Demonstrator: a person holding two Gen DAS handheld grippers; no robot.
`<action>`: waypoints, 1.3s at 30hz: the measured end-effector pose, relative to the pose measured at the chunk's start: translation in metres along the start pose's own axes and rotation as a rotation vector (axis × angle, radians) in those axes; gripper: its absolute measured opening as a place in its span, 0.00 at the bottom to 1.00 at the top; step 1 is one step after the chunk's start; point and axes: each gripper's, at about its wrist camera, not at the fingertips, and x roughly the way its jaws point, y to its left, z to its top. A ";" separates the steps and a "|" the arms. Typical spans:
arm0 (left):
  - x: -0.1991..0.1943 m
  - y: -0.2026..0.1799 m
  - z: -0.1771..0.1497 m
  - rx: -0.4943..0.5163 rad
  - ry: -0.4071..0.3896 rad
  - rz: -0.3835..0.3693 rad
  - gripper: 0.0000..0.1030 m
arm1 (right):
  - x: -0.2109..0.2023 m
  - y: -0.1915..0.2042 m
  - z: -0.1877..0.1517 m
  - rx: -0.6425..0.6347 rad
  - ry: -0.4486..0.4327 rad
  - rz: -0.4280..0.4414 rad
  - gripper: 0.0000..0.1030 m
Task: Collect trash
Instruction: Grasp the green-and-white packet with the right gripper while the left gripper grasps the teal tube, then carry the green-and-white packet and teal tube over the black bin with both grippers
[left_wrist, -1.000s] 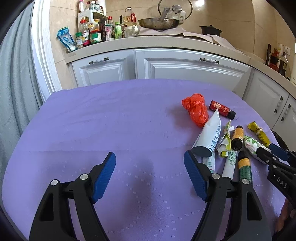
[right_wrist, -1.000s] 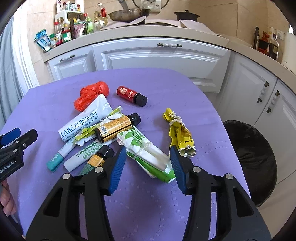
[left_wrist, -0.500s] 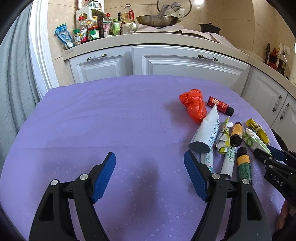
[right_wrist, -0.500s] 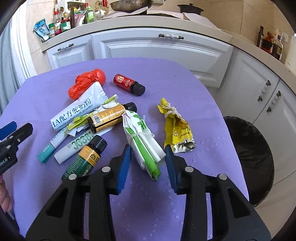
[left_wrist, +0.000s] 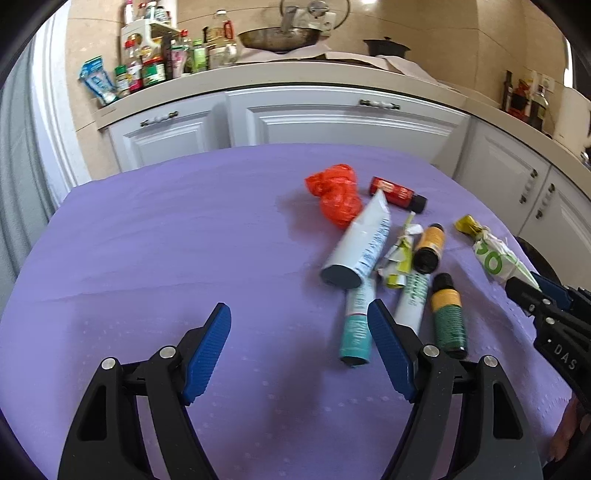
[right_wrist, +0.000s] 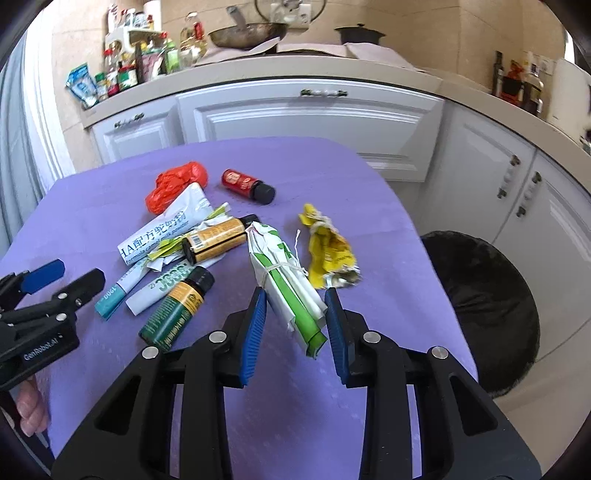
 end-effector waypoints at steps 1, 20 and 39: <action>0.000 -0.002 0.000 0.005 0.001 -0.003 0.72 | -0.002 -0.002 -0.001 0.008 -0.004 -0.005 0.31; 0.015 -0.023 -0.006 0.064 0.079 -0.099 0.10 | -0.012 -0.033 -0.014 0.093 -0.022 -0.031 0.31; -0.031 -0.009 -0.016 0.028 0.026 -0.123 0.05 | -0.037 -0.036 -0.015 0.113 -0.075 -0.034 0.31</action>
